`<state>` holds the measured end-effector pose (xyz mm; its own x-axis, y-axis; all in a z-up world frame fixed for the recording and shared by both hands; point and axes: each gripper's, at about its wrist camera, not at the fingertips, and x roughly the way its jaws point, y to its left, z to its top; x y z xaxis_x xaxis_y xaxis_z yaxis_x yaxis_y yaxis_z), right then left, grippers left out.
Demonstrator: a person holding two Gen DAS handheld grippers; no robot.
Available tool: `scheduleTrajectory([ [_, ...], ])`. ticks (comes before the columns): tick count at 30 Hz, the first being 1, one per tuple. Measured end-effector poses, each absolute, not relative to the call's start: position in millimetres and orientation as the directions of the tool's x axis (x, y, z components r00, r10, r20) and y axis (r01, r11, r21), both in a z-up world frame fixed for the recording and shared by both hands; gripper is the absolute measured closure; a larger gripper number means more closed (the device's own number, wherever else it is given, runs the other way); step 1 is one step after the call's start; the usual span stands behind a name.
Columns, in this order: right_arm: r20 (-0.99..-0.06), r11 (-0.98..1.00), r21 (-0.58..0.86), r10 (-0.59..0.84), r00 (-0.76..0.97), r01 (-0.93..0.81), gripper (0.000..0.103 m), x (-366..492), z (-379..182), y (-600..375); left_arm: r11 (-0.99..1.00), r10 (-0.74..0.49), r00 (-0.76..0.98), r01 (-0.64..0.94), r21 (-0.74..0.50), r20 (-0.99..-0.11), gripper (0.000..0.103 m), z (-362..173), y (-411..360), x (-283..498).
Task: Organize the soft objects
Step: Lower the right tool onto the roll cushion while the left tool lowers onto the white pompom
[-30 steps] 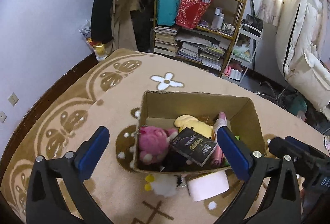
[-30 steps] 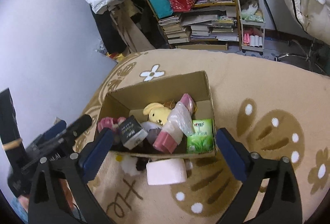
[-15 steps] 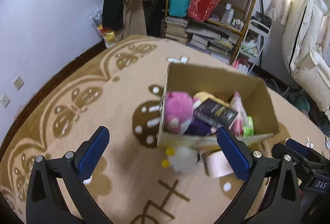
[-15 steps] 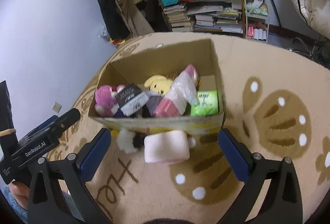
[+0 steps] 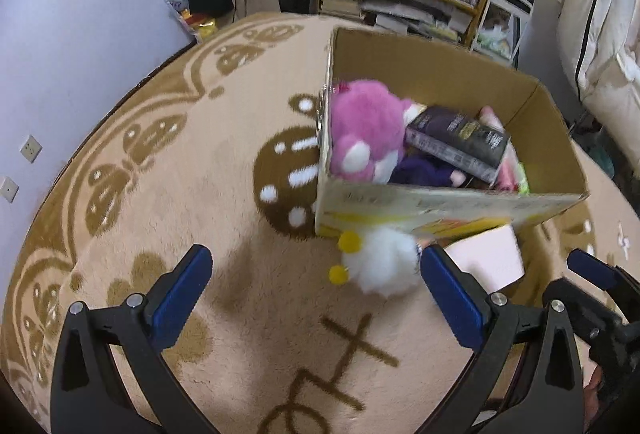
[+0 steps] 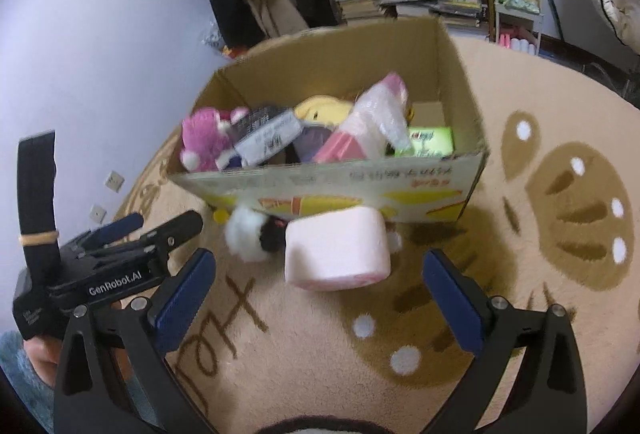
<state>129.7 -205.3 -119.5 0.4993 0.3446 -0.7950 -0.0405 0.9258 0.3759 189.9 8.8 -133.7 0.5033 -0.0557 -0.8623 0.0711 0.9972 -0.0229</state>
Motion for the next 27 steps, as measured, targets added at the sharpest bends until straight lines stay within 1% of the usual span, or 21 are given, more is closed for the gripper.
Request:
scheduleTrajectory([
  [6,-0.794,0.927,0.362,0.359,0.49,-0.092,0.0,130,-139,-195,0.991,-0.132,0.456,0.064,-0.116,-0.88,0.0,-152,14,199],
  [8,-0.799,0.925,0.369,0.367,0.476,-0.093,0.0,131,-148,-193,0.992,-0.127,0.451,0.073,-0.105,-0.883,0.0,-157,14,201],
  [10,-0.808,0.925,0.369,0.366,0.462,-0.087,0.003,133,-157,-193,0.992,-0.124,0.44,0.079,-0.099,-0.889,0.0,-162,12,204],
  [12,-0.817,0.925,0.372,0.364,0.448,-0.073,0.004,135,-165,-194,0.989,-0.149,0.417,0.079,-0.128,-0.896,0.0,-167,12,206],
  [13,-0.817,0.924,0.377,0.366,0.445,-0.067,0.007,135,-168,-195,0.987,-0.157,0.411,0.081,-0.136,-0.898,0.0,-169,12,207],
  [14,-0.819,0.923,0.381,0.367,0.442,-0.061,0.008,136,-171,-196,0.987,-0.161,0.406,0.086,-0.138,-0.9,0.0,-171,11,207],
  [23,-0.814,0.919,0.393,0.368,0.449,-0.04,0.008,148,-182,-206,0.985,-0.162,0.371,0.11,-0.131,-0.914,0.0,-189,0,213],
  [24,-0.813,0.918,0.396,0.369,0.45,-0.037,0.009,149,-183,-207,0.985,-0.163,0.366,0.11,-0.132,-0.916,0.0,-191,0,214],
  [27,-0.812,0.914,0.403,0.378,0.445,-0.042,0.016,149,-185,-206,0.983,-0.181,0.361,0.085,-0.161,-0.915,0.0,-195,4,216],
])
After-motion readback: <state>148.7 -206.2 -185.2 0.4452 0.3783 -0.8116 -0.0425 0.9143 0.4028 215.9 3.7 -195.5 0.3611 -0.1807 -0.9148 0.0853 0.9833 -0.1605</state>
